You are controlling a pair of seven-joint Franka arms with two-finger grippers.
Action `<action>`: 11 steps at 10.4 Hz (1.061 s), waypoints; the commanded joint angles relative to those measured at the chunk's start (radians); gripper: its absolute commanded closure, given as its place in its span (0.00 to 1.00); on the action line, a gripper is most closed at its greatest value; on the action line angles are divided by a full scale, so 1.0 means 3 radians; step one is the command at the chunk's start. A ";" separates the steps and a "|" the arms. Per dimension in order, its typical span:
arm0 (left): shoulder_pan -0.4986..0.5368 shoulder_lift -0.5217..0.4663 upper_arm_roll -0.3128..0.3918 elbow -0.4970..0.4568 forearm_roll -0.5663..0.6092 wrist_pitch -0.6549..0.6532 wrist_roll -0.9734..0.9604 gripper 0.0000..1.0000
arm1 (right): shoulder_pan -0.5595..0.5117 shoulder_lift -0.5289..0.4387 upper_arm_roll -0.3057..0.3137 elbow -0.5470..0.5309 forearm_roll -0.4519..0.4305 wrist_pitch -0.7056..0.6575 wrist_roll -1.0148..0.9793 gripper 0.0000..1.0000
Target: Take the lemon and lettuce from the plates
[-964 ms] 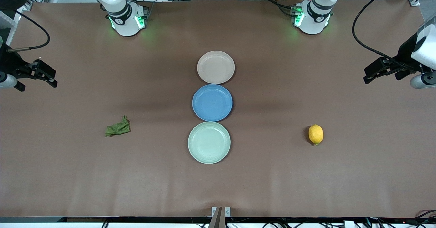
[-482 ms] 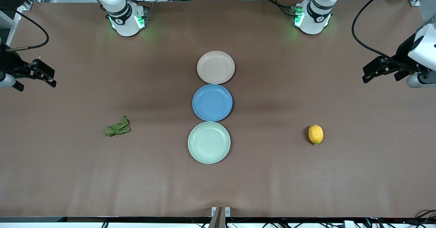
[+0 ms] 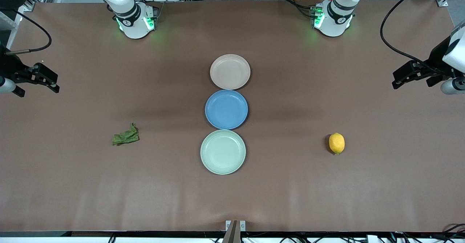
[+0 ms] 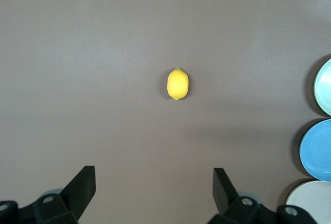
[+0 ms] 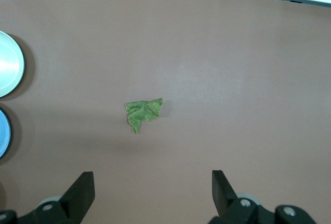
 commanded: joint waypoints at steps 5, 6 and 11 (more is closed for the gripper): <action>-0.0020 -0.0054 0.0050 -0.0054 -0.0081 -0.0024 0.0087 0.00 | 0.0020 -0.0029 -0.0020 0.0115 -0.0034 -0.0031 0.0065 0.00; -0.0020 -0.0054 0.0050 -0.0054 -0.0086 -0.0024 0.0093 0.00 | 0.0004 -0.0034 -0.0020 0.0151 -0.0024 -0.0051 0.0060 0.00; -0.0015 -0.0049 0.0045 -0.0054 -0.0080 -0.0024 0.0087 0.00 | 0.0030 -0.0029 -0.0009 0.0355 -0.0003 -0.0301 0.0166 0.00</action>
